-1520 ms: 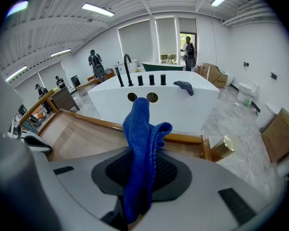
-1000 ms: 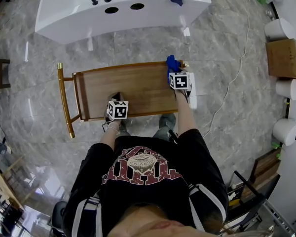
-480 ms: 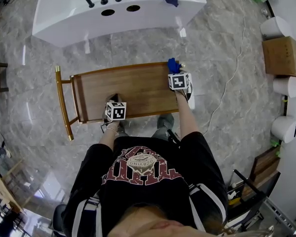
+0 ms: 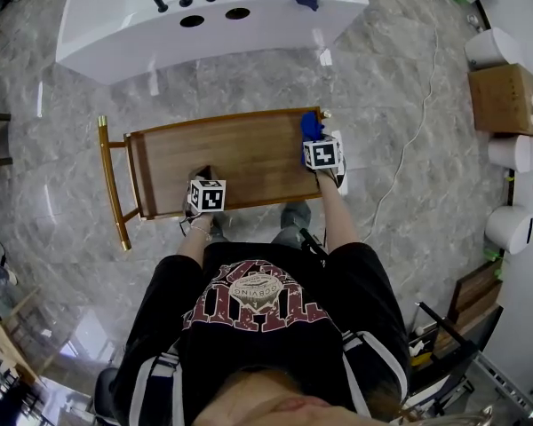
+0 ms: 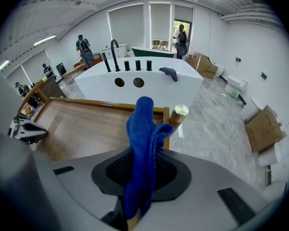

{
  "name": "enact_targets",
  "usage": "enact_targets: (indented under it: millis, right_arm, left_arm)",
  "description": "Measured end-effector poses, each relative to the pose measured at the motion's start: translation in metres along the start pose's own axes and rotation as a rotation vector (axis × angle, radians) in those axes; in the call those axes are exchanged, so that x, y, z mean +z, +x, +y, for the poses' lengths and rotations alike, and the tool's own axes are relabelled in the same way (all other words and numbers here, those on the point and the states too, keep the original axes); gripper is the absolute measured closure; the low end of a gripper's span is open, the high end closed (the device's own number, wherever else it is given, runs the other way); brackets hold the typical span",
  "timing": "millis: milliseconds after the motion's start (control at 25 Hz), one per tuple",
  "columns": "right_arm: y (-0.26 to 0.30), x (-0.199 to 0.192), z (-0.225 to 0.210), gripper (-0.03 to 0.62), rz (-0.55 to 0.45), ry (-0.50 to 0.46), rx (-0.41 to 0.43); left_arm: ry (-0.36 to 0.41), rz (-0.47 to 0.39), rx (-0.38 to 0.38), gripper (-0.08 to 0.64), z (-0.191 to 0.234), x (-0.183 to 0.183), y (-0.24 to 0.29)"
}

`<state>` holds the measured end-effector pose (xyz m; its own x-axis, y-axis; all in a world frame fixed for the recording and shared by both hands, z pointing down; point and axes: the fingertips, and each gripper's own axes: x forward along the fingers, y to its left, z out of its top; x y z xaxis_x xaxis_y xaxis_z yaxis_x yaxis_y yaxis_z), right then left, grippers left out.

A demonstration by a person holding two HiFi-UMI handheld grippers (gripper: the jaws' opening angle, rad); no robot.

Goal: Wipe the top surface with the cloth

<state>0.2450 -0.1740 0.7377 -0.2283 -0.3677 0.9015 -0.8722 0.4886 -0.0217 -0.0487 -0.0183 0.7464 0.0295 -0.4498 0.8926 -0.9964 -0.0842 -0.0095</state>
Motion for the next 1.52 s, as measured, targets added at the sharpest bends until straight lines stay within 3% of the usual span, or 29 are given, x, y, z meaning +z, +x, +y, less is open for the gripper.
enact_targets:
  millis: [480, 960, 1120, 1520]
  right_arm:
    - [-0.016, -0.032, 0.008, 0.504, 0.007, 0.031, 0.027]
    - [-0.012, -0.026, 0.017, 0.505, 0.017, -0.016, -0.035]
    - [-0.014, -0.021, 0.038, 0.505, 0.021, -0.074, -0.020]
    - [-0.001, -0.017, 0.087, 0.505, 0.022, -0.102, 0.064]
  left_arm:
    - [-0.004, -0.006, -0.007, 0.511, -0.002, 0.000, -0.003]
    - [-0.001, -0.017, -0.007, 0.511, 0.001, 0.002, 0.000]
    - [-0.004, -0.014, -0.015, 0.511, 0.001, 0.000, -0.001]
    - [-0.005, -0.022, -0.020, 0.511, 0.001, 0.001, -0.002]
